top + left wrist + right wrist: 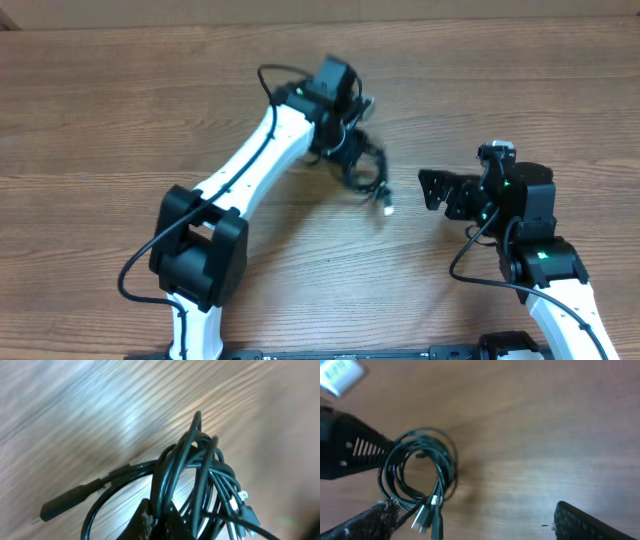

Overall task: Untangle cables
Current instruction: 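Grasp a cable strand from the coil with the right gripper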

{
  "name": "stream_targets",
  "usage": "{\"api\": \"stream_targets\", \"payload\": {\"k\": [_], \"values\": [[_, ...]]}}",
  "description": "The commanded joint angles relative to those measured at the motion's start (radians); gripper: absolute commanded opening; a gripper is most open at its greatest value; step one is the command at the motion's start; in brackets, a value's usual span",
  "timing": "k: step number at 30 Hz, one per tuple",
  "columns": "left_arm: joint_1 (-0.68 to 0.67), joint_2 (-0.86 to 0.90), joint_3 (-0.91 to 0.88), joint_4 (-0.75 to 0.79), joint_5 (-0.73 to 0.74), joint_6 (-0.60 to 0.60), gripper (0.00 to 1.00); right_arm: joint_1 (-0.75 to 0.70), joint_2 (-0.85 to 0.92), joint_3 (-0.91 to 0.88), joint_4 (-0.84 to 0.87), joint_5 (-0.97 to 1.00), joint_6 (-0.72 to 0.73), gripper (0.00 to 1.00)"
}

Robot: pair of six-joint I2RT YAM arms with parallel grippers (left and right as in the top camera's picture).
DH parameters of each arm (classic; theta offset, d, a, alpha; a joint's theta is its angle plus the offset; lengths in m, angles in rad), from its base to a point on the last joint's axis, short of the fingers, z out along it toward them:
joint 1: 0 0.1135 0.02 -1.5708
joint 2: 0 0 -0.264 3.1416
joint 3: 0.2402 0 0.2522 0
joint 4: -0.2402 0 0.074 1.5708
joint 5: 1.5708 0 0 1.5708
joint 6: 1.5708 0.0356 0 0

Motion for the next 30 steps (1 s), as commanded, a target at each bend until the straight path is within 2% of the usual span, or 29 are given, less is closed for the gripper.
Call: {"api": "stream_targets", "payload": {"k": [1, 9, 13, 17, 22, 23, 24, 28, 30], "values": [[-0.006, -0.053, 0.077, -0.008, 0.281, 0.069, 0.04, 0.005, -0.003, 0.030, 0.053, -0.066, 0.004, 0.96], [-0.008, -0.054, 0.079, -0.063, 0.344, 0.077, 0.04, 0.005, -0.003, 0.030, 0.103, -0.117, 0.003, 0.80], [-0.010, -0.054, 0.079, -0.058, 0.411, 0.099, 0.04, 0.005, -0.003, 0.030, 0.098, -0.137, 0.004, 0.64], [-0.014, -0.054, 0.079, -0.056, 0.409, 0.098, 0.04, 0.005, -0.003, 0.030, 0.078, -0.224, 0.003, 0.56], [-0.033, -0.054, 0.079, -0.053, 0.410, 0.098, 0.04, 0.005, -0.002, 0.030, 0.036, -0.229, 0.003, 0.45], [-0.035, -0.054, 0.079, -0.051, 0.410, 0.098, 0.04, 0.005, -0.002, 0.030, 0.029, -0.229, 0.003, 0.41], [-0.040, -0.054, 0.079, -0.050, 0.409, 0.098, 0.04, 0.005, -0.002, 0.029, 0.014, -0.228, 0.003, 0.32], [-0.041, -0.054, 0.079, -0.053, 0.409, 0.098, 0.04, 0.005, -0.002, 0.029, 0.003, -0.182, 0.003, 0.11], [-0.041, -0.054, 0.079, -0.056, 0.409, 0.098, 0.04, 0.005, -0.002, 0.029, -0.011, -0.116, 0.003, 0.06]]}}
